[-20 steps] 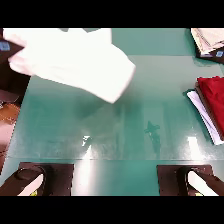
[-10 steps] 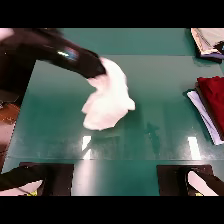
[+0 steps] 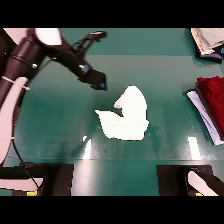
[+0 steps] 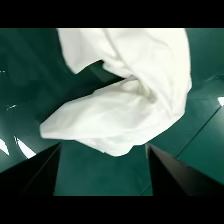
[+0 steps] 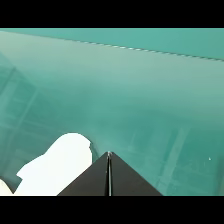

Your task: Fold the shirts.

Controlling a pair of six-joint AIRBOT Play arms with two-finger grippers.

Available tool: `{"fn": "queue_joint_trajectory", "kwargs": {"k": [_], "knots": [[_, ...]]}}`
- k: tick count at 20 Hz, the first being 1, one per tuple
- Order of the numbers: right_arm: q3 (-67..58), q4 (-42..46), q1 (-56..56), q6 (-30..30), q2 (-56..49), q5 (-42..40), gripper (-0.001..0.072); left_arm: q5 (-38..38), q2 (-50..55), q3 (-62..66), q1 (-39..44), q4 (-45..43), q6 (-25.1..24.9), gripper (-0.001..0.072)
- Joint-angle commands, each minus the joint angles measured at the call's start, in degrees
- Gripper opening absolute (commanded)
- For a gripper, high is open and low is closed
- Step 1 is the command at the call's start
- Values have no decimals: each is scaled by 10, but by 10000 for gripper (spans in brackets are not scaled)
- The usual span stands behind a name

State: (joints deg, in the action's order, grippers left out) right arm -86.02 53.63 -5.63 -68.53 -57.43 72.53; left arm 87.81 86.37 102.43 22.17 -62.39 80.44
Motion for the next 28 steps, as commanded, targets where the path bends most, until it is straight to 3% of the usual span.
{"fn": "queue_joint_trajectory", "kwargs": {"k": [1, 3, 7, 10, 17, 22, 23, 24, 28], "knots": [[0, 0, 0, 0, 0, 1, 21, 3, -40, -85, -65, 3, -4, 610], [0, 0, 0, 0, 0, 1, 21, -31, -66, -188, -68, 25, -6, 609], [0, 0, 0, 0, 0, 1, 21, -134, -81, -381, -54, 167, -14, 610], [0, 0, 0, 0, 0, 1, 21, -229, -81, -478, -22, 192, -14, 610], [0, -1, 0, 0, 0, 1, 22, -402, -80, -520, 29, 277, -33, 637], [0, 0, 0, 0, 0, 1, 21, -424, -76, -520, 29, 282, -28, 592], [0, 0, 0, 0, 0, 1, 21, -424, -74, -520, 28, 281, -29, 248], [0, 0, 0, 0, 0, 1, 21, -426, -73, -519, 28, 281, -31, 30], [16, -1, 0, 0, 0, 2, 22, -359, -118, -468, -36, 242, -31, 23]]}}
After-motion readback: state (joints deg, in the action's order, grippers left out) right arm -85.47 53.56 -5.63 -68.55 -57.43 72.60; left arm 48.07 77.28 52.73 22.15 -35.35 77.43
